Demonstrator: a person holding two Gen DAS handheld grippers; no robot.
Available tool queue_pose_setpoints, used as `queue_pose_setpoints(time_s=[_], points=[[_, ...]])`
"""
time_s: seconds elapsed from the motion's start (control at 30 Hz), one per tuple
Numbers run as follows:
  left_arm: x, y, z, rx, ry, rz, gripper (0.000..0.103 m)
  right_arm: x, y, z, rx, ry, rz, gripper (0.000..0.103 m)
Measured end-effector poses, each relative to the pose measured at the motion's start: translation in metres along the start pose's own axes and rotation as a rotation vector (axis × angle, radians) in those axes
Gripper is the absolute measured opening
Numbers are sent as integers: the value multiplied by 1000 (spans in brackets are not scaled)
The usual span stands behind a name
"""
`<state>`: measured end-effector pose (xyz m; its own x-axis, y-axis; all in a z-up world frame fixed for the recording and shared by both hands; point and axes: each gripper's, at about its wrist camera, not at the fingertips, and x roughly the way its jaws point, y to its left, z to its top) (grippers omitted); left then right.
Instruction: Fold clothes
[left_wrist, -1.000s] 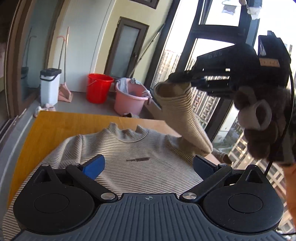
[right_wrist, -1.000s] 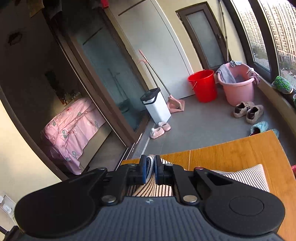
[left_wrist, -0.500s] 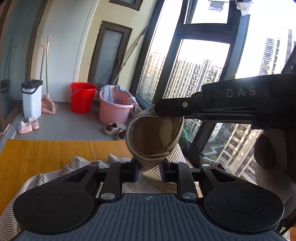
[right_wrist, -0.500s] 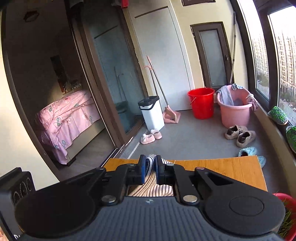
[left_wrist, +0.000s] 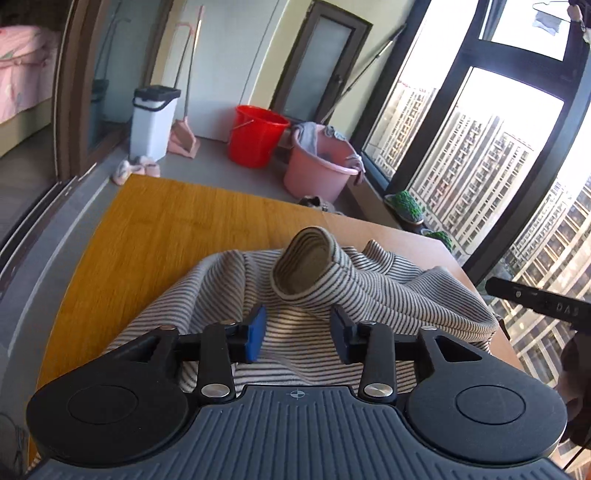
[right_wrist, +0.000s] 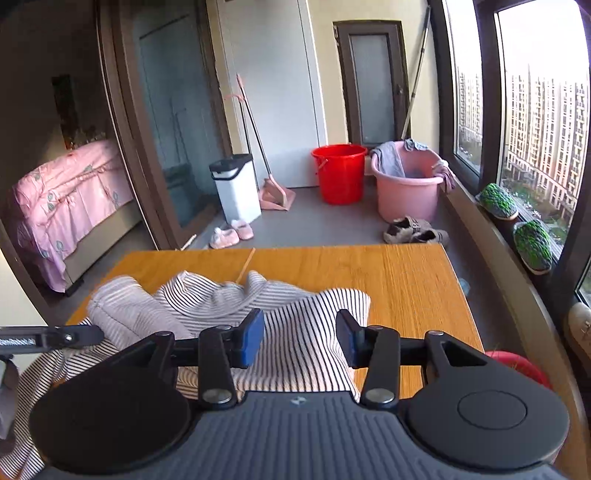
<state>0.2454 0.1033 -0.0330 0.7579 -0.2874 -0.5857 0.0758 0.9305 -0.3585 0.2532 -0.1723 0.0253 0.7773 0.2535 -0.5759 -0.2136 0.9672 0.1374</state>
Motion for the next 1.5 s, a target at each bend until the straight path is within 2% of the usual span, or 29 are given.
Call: queue_pose_setpoints(time_s=[0.03, 0.1, 0.17, 0.2, 0.3, 0.4, 0.47, 0.5, 0.53, 0.57, 0.6, 0.63, 0.67, 0.7, 0.8, 0.83, 0.9, 0.97, 1.03, 1.1, 1.13, 1.17, 1.2, 1.23, 1.27, 1.37, 1.5], points=[[-3, 6, -2, -23, 8, -5, 61, 3, 0, -5, -7, 5, -9, 43], [-9, 16, -6, -69, 21, -18, 68, 6, 2, -10, -33, 5, -30, 47], [-15, 19, -5, -99, 4, -59, 86, 8, 4, -14, -61, 2, -51, 55], [-18, 18, -4, -105, -7, -73, 88, 8, 5, -15, -73, 2, -61, 58], [-26, 15, -2, -122, -38, -112, 95, 4, 2, -18, -98, -5, -87, 58], [-14, 5, -2, -85, 5, -68, 95, 1, -1, -13, -105, -36, -108, 58], [-1, -2, -5, -58, 48, -32, 86, 6, -1, -8, -97, -45, -100, 60], [6, -6, -7, -45, 69, -13, 81, 13, -1, -6, -98, -36, -94, 66], [13, -9, -9, -32, 90, 5, 65, 20, -1, -4, -98, -26, -89, 70], [19, -13, -11, -17, 108, 24, 56, 28, -1, -5, -103, -10, -92, 73], [22, -16, -13, 8, 108, 43, 54, 37, -1, -9, -112, 12, -105, 72], [24, -20, -14, 33, 103, 59, 39, 44, -1, -12, -116, 28, -107, 67], [20, -23, -10, 55, 71, 60, 23, 47, -3, -16, -110, 37, -81, 40], [15, -26, -6, 77, 40, 61, 21, 45, -5, -18, -97, 34, -51, 24], [2, -37, 5, 144, -56, 64, 16, 30, -11, -20, -64, -31, -37, 12], [-2, -40, 9, 166, -88, 65, 10, 26, -13, -20, -59, -52, -44, 12], [-6, -47, 18, 229, -159, 97, 10, 25, -16, -19, -65, -67, -46, 12], [5, -43, 21, 233, -137, 146, 10, 26, -17, -19, -73, -64, -49, 13], [15, -38, 23, 229, -113, 186, 10, 36, -18, -22, -82, 5, -57, 24], [13, -28, 18, 145, -70, 139, 13, 38, -19, -22, -82, 38, -79, 43], [12, -23, 15, 103, -49, 116, 17, 38, -20, -22, -83, 41, -87, 45], [11, -18, 13, 61, -28, 92, 28, 36, -21, -21, -85, 40, -91, 48], [10, -13, 10, 19, -6, 69, 35, 34, -21, -20, -88, 36, -94, 50], [9, -8, 8, -22, 15, 45, 49, 32, -20, -20, -89, 32, -94, 50], [9, -4, 6, -58, 35, 24, 57, 30, -19, -21, -91, 29, -91, 50], [20, -7, 3, -69, 79, -7, 61, 13, -14, -31, -66, -1, -69, 51], [30, -20, -5, -26, 100, -7, 62, -11, -8, -54, -54, -48, -17, 60]])
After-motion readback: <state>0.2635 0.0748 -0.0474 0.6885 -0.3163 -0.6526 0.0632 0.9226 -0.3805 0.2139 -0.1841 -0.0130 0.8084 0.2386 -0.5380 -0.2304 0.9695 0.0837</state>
